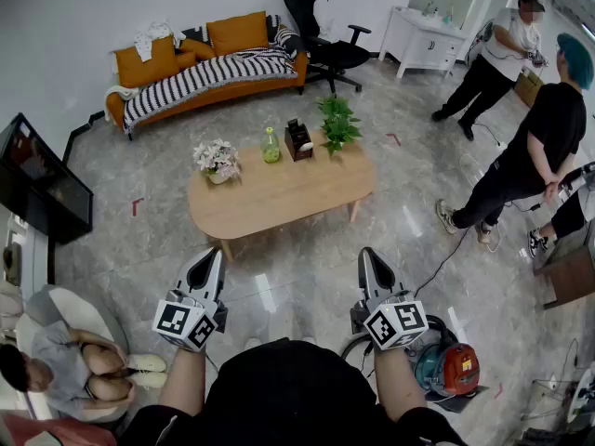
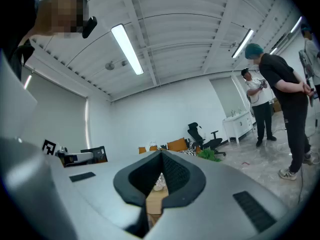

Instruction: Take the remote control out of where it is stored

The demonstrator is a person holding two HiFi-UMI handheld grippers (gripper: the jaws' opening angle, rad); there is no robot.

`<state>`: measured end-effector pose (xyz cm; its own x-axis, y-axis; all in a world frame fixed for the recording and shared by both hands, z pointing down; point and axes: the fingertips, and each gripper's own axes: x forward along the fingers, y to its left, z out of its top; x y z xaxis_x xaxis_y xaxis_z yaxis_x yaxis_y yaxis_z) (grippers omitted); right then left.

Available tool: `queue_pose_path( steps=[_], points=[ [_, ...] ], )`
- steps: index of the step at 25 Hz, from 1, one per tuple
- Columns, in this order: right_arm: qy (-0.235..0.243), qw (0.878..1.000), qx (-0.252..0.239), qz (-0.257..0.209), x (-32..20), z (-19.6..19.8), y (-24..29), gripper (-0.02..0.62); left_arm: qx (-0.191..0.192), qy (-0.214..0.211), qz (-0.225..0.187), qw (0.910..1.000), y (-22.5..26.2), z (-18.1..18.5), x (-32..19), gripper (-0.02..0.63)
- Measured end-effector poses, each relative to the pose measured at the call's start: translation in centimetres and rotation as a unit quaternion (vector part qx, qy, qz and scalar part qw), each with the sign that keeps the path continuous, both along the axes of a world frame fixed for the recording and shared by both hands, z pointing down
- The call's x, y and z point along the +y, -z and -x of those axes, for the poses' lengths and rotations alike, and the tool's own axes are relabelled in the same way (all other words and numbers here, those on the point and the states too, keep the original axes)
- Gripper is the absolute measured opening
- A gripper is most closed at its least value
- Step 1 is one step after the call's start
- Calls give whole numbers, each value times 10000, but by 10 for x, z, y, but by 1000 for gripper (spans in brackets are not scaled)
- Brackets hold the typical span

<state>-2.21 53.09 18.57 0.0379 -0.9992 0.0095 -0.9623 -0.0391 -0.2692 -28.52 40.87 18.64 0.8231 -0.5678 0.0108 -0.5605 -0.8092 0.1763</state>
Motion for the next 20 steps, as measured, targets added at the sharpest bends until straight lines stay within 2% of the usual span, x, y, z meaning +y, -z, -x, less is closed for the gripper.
queue_pose_path(
  steps=[3,6,16,18,20],
  points=[
    [-64,9999,-109,-40,6,-9,-1,6,175,-207,-58,9996,-1,-12,5,8],
    [-98,9998,-139,-57,11,-18,-2,6,110,-261,-64,9996,-1,-21,9,8],
    [17,9998,-186,20,38,-59,-11,6,75,-43,22,10000,-5,-55,32,8],
    [58,9996,-271,-14,46,-70,-13,6,199,-120,87,9997,-4,-64,43,8],
    [61,9993,-374,-41,53,-80,-18,6,595,-250,212,9977,0,-72,53,8]
  ],
)
